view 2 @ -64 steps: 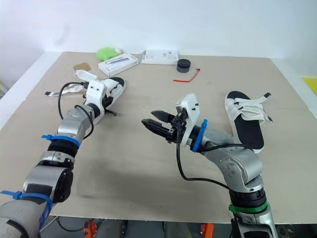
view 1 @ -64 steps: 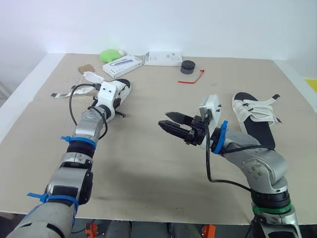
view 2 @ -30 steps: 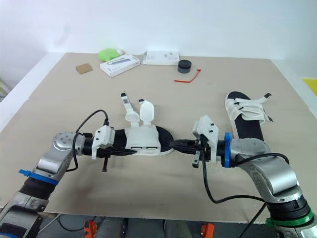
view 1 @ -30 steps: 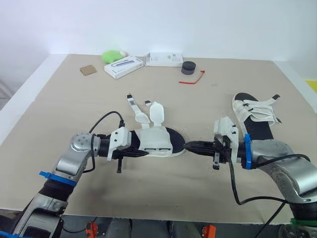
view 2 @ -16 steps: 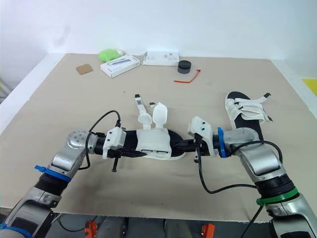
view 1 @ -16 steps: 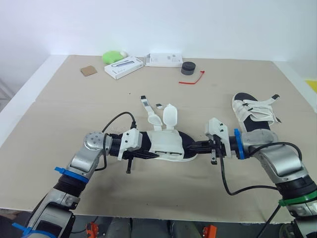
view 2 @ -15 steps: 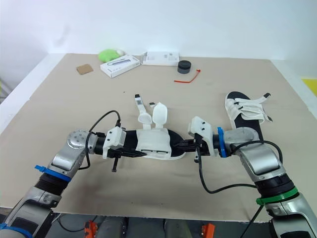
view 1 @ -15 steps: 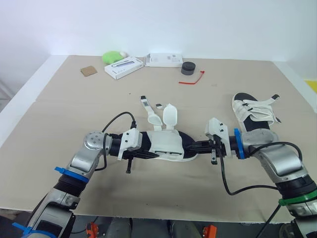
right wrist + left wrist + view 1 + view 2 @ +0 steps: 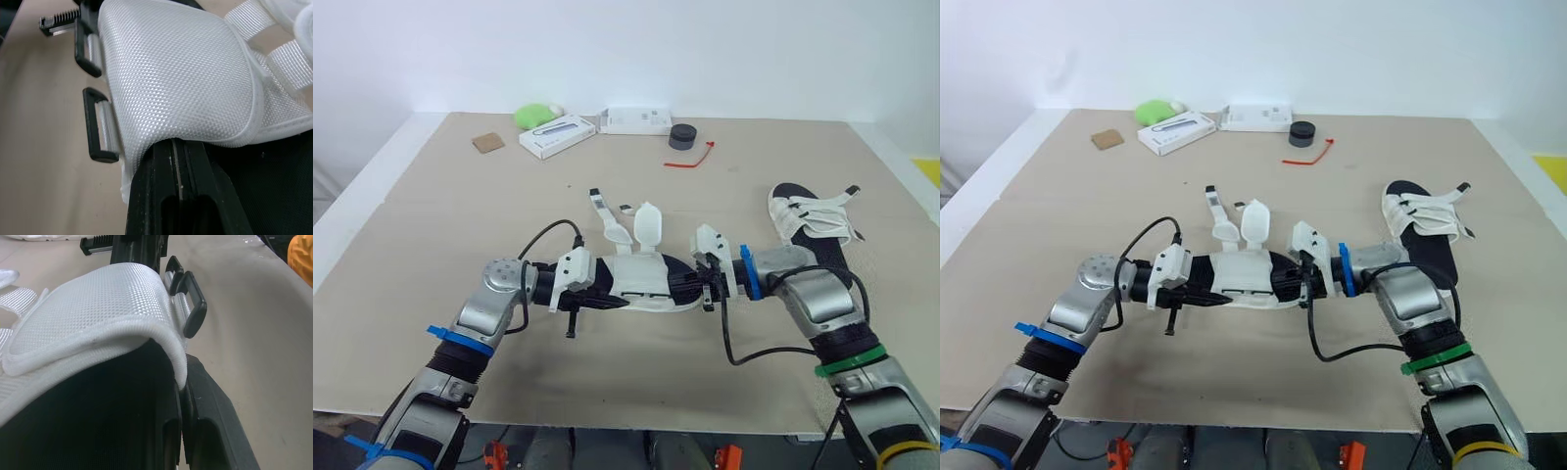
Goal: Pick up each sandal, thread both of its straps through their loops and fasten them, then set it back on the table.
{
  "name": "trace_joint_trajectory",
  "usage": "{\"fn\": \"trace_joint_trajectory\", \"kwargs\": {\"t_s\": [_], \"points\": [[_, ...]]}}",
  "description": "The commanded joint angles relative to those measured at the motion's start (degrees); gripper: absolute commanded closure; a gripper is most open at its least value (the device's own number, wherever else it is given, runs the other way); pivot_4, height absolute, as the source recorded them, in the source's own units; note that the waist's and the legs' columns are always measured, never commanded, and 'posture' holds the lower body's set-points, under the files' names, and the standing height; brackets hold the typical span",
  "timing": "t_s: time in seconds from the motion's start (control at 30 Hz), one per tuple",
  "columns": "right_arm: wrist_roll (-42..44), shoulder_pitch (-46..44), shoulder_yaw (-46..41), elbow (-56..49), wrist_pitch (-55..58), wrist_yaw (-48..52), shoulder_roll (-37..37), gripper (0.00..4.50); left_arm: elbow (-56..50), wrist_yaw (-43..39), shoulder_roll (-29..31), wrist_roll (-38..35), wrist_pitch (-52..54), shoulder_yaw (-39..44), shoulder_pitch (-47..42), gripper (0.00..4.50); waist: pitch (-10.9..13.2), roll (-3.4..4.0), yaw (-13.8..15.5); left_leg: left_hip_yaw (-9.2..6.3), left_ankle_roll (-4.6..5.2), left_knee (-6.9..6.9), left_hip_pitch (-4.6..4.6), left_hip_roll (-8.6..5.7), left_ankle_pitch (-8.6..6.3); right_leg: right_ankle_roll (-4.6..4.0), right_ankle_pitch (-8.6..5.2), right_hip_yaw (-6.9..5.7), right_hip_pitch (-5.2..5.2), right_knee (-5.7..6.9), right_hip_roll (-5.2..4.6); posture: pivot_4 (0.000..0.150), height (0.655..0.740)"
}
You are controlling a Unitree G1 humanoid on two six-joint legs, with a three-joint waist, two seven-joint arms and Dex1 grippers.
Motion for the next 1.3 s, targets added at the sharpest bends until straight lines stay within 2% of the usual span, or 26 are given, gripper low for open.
{"fn": "trace_joint_trajectory", "kwargs": {"t_s": [0.03,0.13,0.27,0.37,0.6,0.73,0.9,0.93,1.13,1.23,1.3], "points": [[-0.6,-1.1,2.1,-0.3,-1.9,1.9,2.9,4.42,0.9,-0.7,-1.3,-0.1,0.4,-2.1,0.5,4.5,0.0,0.01,0.0,0.0,0.0,0.0,0.0,0.0,0.0,0.0,0.0,0.0,0.0,0.0,0.0,0.15,0.74],[-4.3,0.0,4.8,3.1,-3.8,1.9,4.2,4.42,1.2,-0.7,-1.2,0.2,0.3,-1.8,0.4,4.5,-0.2,0.14,-0.2,0.07,0.0,0.0,0.04,0.01,0.0,0.0,0.02,0.0,0.0,0.0,-0.01,0.15,0.74],[-9.9,1.5,8.1,8.5,-7.4,2.3,5.3,4.42,1.2,-0.6,-1.1,0.2,0.4,-1.4,0.5,4.5,-0.6,-0.18,-0.5,0.17,0.0,-0.1,0.45,0.07,0.0,-0.09,0.01,0.0,0.32,0.0,-0.01,0.15,0.74],[-10.0,2.4,7.9,9.7,-7.6,4.0,5.9,4.42,1.2,-0.7,-0.8,0.2,0.2,-1.2,0.6,4.5,-1.2,-0.57,-1.2,0.23,-0.04,-0.21,0.8,0.1,-0.03,-0.19,-0.06,0.0,0.53,-0.02,-0.05,0.15,0.74],[-9.9,2.5,7.3,11.6,-7.4,5.3,6.8,4.42,1.2,1.2,-0.1,0.6,0.9,0.4,0.5,4.5,-2.1,-0.69,-1.3,0.28,-0.16,-0.45,0.82,0.11,-0.12,-0.28,-0.2,0.0,0.57,-0.06,-0.08,0.15,0.74],[-9.9,1.8,7.0,12.0,-7.5,5.7,7.0,4.5,-0.1,2.1,-0.3,-2.0,4.9,2.4,-0.3,3.08,-2.1,-0.7,-1.4,0.27,-0.16,-0.54,0.86,0.13,-0.11,-0.32,-0.24,0.0,0.56,-0.06,-0.05,0.15,0.74],[-10.5,1.5,7.0,12.9,-8.2,5.9,7.3,4.5,-5.5,2.7,2.5,-5.8,13.2,4.4,0.0,0.49,-2.1,-0.72,-2.0,0.29,-0.16,-0.66,0.86,0.18,-0.12,-0.39,-0.29,0.0,0.49,-0.06,-0.01,0.15,0.74],[-10.5,1.4,7.0,13.0,-8.2,5.9,7.4,4.5,-7.0,2.7,3.4,-6.9,15.5,4.8,0.4,0.13,-2.1,-0.74,-2.1,0.29,-0.16,-0.7,0.86,0.21,-0.13,-0.42,-0.31,0.0,0.47,-0.05,0.03,0.15,0.74],[-10.8,0.8,7.0,13.6,-8.7,6.2,8.2,4.5,-15.0,5.4,10.5,-16.1,34.9,10.3,0.4,0.05,-2.1,-0.75,-2.5,0.19,-0.14,-0.82,0.86,0.46,-0.27,-0.39,-0.39,0.0,0.42,-0.03,0.35,0.15,0.74],[-11.2,0.3,7.3,14.5,-9.5,6.3,8.9,4.5,-16.0,1.9,16.6,-25.0,48.4,14.0,-0.2,0.05,-2.0,-0.87,-3.0,0.19,-0.17,-0.83,0.88,0.48,-0.31,-0.61,-0.53,0.0,0.41,-0.03,0.36,0.15,0.74],[-11.5,0.0,7.4,14.9,-9.9,6.3,9.2,4.5,-15.7,1.7,18.0,-28.0,52.0,15.3,-0.8,0.05,-2.0,-0.87,-3.1,0.2,-0.2,-0.82,0.9,0.53,-0.33,-0.65,-0.55,0.0,0.41,-0.03,0.4,0.15,0.74]]}}
